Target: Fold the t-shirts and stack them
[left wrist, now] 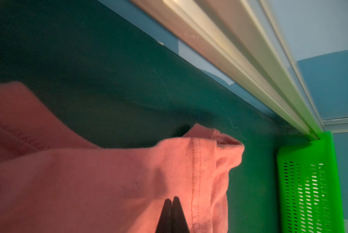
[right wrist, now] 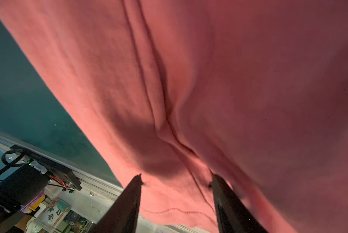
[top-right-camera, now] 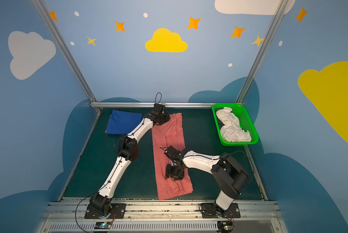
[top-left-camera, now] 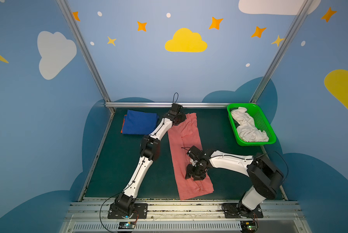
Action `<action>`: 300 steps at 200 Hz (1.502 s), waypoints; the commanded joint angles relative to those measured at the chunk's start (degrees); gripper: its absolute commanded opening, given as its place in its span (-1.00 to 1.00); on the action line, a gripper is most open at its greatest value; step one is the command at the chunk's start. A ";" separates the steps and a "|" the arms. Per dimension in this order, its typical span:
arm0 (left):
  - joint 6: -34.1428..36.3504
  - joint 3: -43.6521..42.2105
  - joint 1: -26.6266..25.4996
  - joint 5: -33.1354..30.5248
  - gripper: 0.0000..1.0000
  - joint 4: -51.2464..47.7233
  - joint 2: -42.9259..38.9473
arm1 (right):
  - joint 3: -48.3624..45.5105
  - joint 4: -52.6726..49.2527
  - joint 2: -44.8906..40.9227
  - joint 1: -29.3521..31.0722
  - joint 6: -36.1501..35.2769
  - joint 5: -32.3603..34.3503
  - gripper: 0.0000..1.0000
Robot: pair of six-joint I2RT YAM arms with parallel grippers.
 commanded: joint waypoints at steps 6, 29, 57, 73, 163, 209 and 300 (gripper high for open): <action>-0.77 1.17 0.96 3.03 -0.88 0.45 -0.36 | 3.05 -6.62 -5.35 -1.58 -3.07 1.59 0.22; 0.48 0.90 1.15 3.97 -0.69 -0.45 -3.16 | 4.12 -9.47 -8.42 -4.09 -6.00 3.59 0.25; 2.81 -0.84 1.30 5.40 -0.15 -3.37 -7.75 | 2.72 -11.45 -11.36 -9.43 -10.34 6.26 0.26; 4.40 -2.59 1.28 6.16 0.06 -5.90 -10.74 | 1.48 -11.06 -11.64 -12.44 -12.92 7.19 0.22; 14.77 -33.56 -1.22 -2.19 0.36 -15.75 -36.06 | 19.52 -7.83 9.01 -15.73 -26.69 5.52 -0.87; 12.90 -62.09 -1.37 -7.58 -0.24 -8.96 -55.73 | 42.89 -11.80 26.87 -18.28 -31.27 5.11 -0.81; 10.95 -86.41 -5.47 -10.39 -0.33 -10.71 -76.48 | 78.91 -20.48 52.76 -24.34 -29.41 4.51 -0.74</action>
